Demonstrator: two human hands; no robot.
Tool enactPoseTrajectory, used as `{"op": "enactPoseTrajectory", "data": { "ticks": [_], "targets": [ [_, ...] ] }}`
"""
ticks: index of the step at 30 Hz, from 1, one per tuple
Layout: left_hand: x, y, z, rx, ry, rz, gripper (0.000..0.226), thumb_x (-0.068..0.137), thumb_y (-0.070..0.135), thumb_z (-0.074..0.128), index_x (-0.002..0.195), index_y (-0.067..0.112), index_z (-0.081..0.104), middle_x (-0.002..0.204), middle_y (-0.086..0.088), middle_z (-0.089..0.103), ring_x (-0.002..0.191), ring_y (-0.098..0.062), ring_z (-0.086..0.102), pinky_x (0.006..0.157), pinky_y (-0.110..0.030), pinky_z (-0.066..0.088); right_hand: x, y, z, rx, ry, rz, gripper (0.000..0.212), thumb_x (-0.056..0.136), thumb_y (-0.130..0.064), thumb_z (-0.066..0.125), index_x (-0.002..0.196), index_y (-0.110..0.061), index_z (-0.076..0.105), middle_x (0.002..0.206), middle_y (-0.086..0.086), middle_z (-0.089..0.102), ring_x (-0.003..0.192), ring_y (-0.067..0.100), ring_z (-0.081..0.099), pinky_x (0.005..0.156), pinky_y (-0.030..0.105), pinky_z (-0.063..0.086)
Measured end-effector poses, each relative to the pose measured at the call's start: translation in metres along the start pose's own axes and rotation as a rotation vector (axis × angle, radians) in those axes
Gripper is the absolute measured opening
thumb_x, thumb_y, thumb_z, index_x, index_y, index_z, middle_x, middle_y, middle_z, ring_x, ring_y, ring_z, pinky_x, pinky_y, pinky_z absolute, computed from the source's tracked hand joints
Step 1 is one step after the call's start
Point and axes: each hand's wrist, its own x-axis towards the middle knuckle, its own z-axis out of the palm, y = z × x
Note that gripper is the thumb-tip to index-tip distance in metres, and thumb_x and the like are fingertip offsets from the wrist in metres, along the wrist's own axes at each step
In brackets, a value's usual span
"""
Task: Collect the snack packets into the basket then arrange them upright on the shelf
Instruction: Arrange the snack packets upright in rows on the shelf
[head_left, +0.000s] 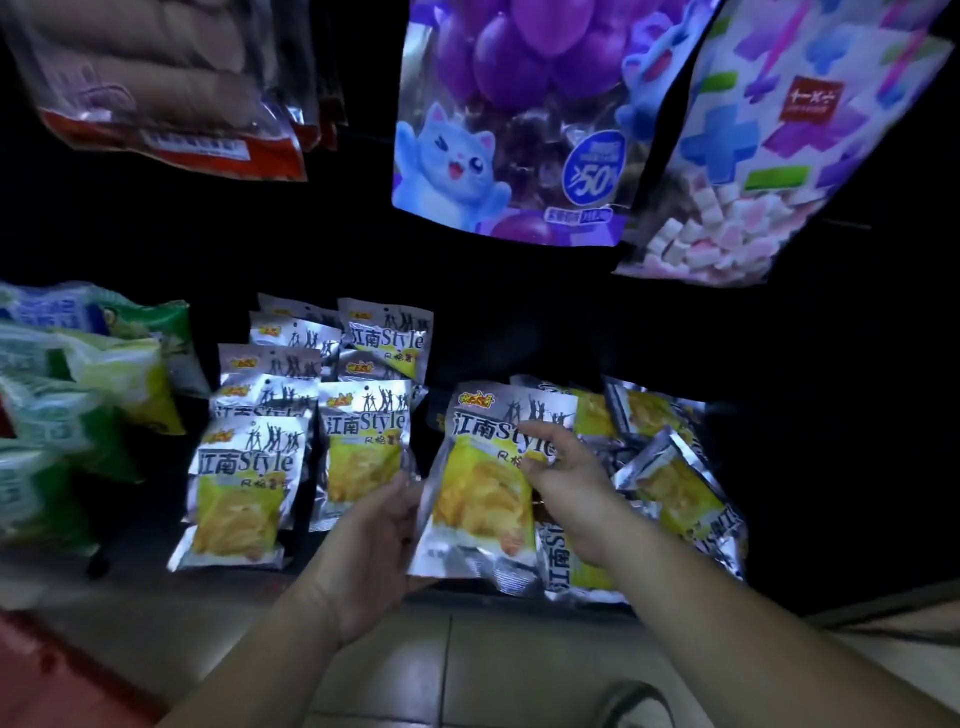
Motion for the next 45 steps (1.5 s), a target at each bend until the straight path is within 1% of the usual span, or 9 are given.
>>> {"op": "enactPoseTrajectory", "data": {
  "ticks": [5,15,19,22,26,30,32,38,45],
  "targets": [
    [-0.002,0.006,-0.009,0.251,0.188,0.110,0.012,0.089,0.012,0.073,0.088,0.010,0.062,0.075,-0.010,0.058,0.062,-0.021,0.058,0.058,-0.031,0.052,0.000,-0.009,0.011,-0.039,-0.222,-0.047,0.046,0.100,-0.014,0.061,0.116,-0.057,0.061,0.149,0.020,0.044,0.128,0.033,0.051,0.105,0.042,0.044],
    [-0.008,0.020,-0.067,0.535,0.595,0.290,0.037,0.082,-0.005,0.074,0.058,0.015,0.054,0.060,-0.003,0.047,0.063,-0.015,0.044,0.056,-0.020,0.038,0.014,0.000,0.091,-0.194,-0.326,-0.115,0.069,0.090,-0.004,0.073,0.131,-0.054,0.047,0.157,0.001,0.037,0.090,0.003,0.060,0.058,0.009,0.052],
    [-0.001,0.023,-0.095,0.639,0.728,0.315,0.039,0.082,0.002,0.078,0.049,0.015,0.061,0.049,0.009,0.054,0.051,-0.008,0.049,0.051,-0.019,0.037,0.034,0.014,0.125,-0.060,-0.359,-0.086,0.078,0.087,-0.004,0.076,0.127,-0.063,0.044,0.161,-0.003,0.034,0.138,0.020,0.045,0.094,0.018,0.042],
    [0.011,0.024,-0.111,0.807,0.821,0.307,0.025,0.085,0.013,0.073,0.060,0.011,0.069,0.053,0.000,0.063,0.047,-0.011,0.057,0.046,-0.023,0.041,0.056,0.017,0.146,0.048,-0.352,-0.004,0.079,0.088,0.004,0.070,0.131,-0.057,0.046,0.164,0.000,0.027,0.132,0.031,0.054,0.097,0.030,0.039],
    [0.038,0.020,-0.123,0.975,0.805,0.200,0.014,0.084,0.031,0.060,0.075,0.020,0.062,0.065,-0.004,0.063,0.068,-0.024,0.067,0.058,-0.029,0.049,0.092,0.021,0.162,0.351,-0.284,0.215,0.079,0.090,0.008,0.063,0.131,-0.058,0.047,0.162,0.004,0.031,0.055,0.010,0.062,0.050,0.024,0.050],
    [0.066,0.016,-0.130,1.123,0.781,0.175,0.048,0.087,0.049,0.058,0.133,0.035,0.058,0.125,0.001,0.062,0.106,-0.020,0.065,0.087,-0.031,0.055,0.113,0.040,0.164,0.475,-0.204,0.272,0.078,0.089,0.002,0.064,0.123,-0.065,0.044,0.157,-0.001,0.041,0.102,0.009,0.063,0.061,0.012,0.047],
    [0.077,0.017,-0.137,1.164,0.773,0.141,0.066,0.077,0.053,0.051,0.141,0.039,0.050,0.143,-0.002,0.052,0.123,-0.028,0.059,0.102,-0.040,0.051,0.123,0.050,0.158,0.448,-0.169,0.244,0.078,0.088,0.004,0.063,0.122,-0.064,0.047,0.156,0.000,0.042,0.087,0.011,0.070,0.057,0.022,0.055],
    [0.098,0.007,-0.134,1.019,0.647,0.187,0.058,0.080,0.021,0.073,0.127,0.046,0.052,0.130,0.013,0.059,0.111,-0.011,0.064,0.095,-0.034,0.055,0.128,0.060,0.148,0.331,-0.194,0.203,0.080,0.086,0.010,0.062,0.127,-0.058,0.051,0.155,0.006,0.042,0.052,0.015,0.067,0.052,0.033,0.056],
    [0.090,0.012,-0.127,0.806,0.615,0.284,0.042,0.088,-0.001,0.067,0.118,0.028,0.063,0.099,0.009,0.074,0.078,0.007,0.068,0.065,-0.013,0.051,0.129,0.058,0.155,0.026,-0.249,-0.061,0.079,0.089,0.006,0.063,0.130,-0.061,0.047,0.156,-0.003,0.039,0.069,0.023,0.073,0.056,0.031,0.058]
  ]
}}
